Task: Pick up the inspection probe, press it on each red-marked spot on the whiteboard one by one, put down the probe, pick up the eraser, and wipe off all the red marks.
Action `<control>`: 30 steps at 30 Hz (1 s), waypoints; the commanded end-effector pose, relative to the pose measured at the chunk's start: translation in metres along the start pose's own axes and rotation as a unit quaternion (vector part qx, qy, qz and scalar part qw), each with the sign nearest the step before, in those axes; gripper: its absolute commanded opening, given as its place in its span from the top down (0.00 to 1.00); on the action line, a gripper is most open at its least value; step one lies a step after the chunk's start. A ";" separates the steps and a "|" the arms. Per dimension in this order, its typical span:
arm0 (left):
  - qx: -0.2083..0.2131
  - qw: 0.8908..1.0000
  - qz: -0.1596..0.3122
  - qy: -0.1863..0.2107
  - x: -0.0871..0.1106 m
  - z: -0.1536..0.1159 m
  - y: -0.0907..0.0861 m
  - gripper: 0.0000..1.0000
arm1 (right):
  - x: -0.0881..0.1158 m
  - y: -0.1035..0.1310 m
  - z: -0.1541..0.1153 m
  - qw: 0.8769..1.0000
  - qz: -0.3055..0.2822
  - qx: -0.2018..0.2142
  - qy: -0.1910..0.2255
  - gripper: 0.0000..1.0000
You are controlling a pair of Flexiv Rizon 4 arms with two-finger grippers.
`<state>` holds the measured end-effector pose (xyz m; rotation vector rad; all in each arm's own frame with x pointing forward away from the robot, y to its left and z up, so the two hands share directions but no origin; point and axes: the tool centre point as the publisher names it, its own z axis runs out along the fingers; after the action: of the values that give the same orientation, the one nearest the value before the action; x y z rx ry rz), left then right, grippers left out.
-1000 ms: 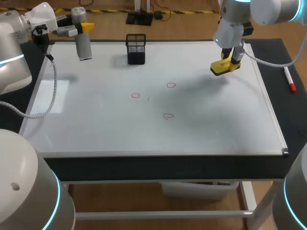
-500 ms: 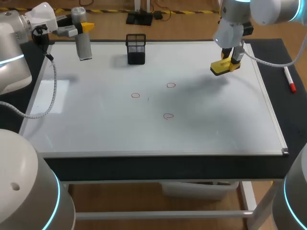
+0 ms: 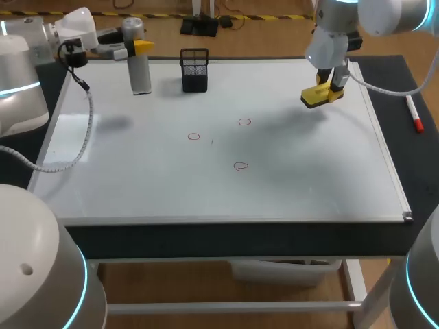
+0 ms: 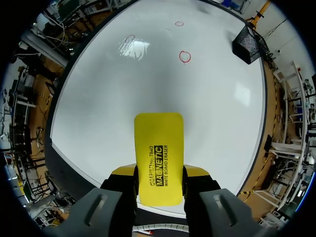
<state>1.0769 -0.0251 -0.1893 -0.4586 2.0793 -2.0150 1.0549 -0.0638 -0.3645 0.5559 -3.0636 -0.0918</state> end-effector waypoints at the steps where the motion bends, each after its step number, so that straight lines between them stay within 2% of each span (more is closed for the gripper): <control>1: -0.001 1.000 -0.002 0.021 0.006 0.007 -0.001 1.00 | -0.001 -0.001 -0.001 1.000 0.000 0.001 0.003 1.00; 8: 0.006 0.998 -0.011 0.066 0.032 0.017 0.004 1.00 | -0.001 -0.001 -0.001 1.000 0.000 0.001 0.003 1.00; 19: 0.012 0.989 -0.009 0.150 0.071 0.032 0.019 1.00 | -0.001 -0.001 -0.001 1.000 0.000 0.001 0.003 1.00; 30: 0.024 0.977 -0.011 0.214 0.092 0.047 0.032 1.00 | -0.001 -0.001 -0.001 1.000 0.000 0.001 0.003 1.00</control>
<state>0.9996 -0.0990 -0.2124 -0.1010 2.2355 -2.2903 1.0550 -0.0638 -0.3644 0.5558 -3.0637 -0.0918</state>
